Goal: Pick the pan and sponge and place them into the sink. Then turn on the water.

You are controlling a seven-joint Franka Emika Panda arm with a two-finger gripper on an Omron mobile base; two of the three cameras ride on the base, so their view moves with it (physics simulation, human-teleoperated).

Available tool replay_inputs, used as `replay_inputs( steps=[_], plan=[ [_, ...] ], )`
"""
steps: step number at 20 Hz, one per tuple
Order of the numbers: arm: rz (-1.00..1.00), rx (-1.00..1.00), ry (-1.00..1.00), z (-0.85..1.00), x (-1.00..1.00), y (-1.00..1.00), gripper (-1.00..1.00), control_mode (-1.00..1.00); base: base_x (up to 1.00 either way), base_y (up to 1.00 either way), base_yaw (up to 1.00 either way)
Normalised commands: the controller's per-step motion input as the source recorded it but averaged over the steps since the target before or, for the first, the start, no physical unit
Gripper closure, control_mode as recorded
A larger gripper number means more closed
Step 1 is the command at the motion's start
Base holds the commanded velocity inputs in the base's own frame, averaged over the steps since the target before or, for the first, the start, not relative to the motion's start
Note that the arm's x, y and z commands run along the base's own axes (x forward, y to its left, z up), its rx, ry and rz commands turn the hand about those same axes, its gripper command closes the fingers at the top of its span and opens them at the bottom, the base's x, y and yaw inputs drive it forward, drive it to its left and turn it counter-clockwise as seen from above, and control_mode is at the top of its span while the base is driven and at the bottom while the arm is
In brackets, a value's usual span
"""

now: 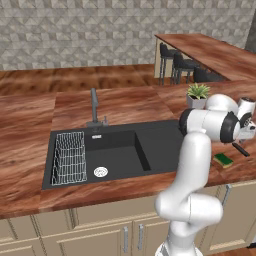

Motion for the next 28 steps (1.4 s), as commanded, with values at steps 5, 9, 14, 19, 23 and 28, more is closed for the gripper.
replay_inputs(
  steps=[5,9,14,19,23,28],
  plan=[
    [0.02,0.00,0.00,-0.21,0.09,-0.10,-1.00,-1.00,0.00,0.00,0.00],
    [0.02,0.00,0.00,-0.20,0.07,-0.10,-1.00,-1.00,0.00,0.00,0.00],
    [0.03,0.00,0.00,-0.20,0.06,-0.11,-1.00,-1.00,0.00,0.00,0.00],
    [0.04,0.00,0.00,-0.20,0.04,-0.11,-1.00,-1.00,0.00,0.00,0.00],
    [0.04,0.00,0.00,-0.21,0.04,-0.09,-1.00,-1.00,0.00,0.00,0.00],
    [0.04,0.00,0.00,-0.23,0.04,-0.05,1.00,-1.00,0.00,0.00,0.00]
  ],
)
